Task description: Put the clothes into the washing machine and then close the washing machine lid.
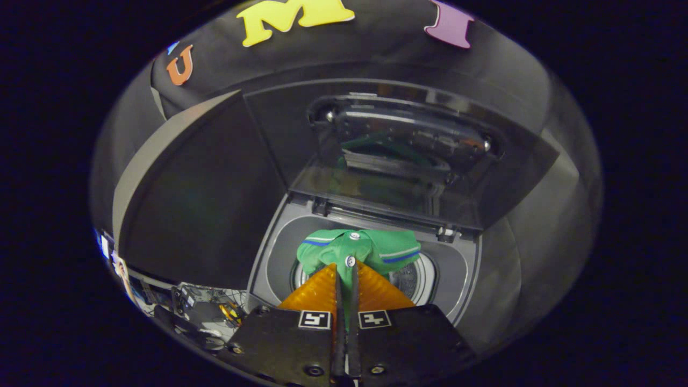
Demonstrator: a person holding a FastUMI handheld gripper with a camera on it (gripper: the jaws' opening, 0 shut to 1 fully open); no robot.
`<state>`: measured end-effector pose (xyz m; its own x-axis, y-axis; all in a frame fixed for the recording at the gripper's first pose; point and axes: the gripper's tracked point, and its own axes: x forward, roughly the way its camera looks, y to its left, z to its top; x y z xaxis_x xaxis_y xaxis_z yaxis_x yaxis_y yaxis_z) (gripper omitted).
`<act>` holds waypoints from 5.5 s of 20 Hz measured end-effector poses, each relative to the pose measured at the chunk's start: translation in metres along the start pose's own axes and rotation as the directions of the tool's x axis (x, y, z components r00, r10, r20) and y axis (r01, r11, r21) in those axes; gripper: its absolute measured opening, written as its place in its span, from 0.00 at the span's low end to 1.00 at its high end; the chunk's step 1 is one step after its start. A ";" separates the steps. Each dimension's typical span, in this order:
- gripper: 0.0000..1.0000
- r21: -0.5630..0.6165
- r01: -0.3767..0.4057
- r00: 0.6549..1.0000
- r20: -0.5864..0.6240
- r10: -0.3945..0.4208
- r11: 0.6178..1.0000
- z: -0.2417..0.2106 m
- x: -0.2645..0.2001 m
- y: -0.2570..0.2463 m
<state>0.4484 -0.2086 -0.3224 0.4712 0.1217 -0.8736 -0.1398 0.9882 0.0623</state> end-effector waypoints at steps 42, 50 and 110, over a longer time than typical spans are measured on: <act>1.00 0.032 0.086 0.889 0.449 -0.091 0.996 0.224 -0.044 -0.028; 0.99 0.112 -0.001 0.883 0.466 -0.052 0.994 0.211 -0.027 -0.027; 0.99 0.265 0.215 0.825 0.465 -0.320 0.940 -0.027 -0.110 0.070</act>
<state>0.3632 -0.1554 -0.2350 0.8387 -0.1725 -0.5165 0.2004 0.9797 -0.0018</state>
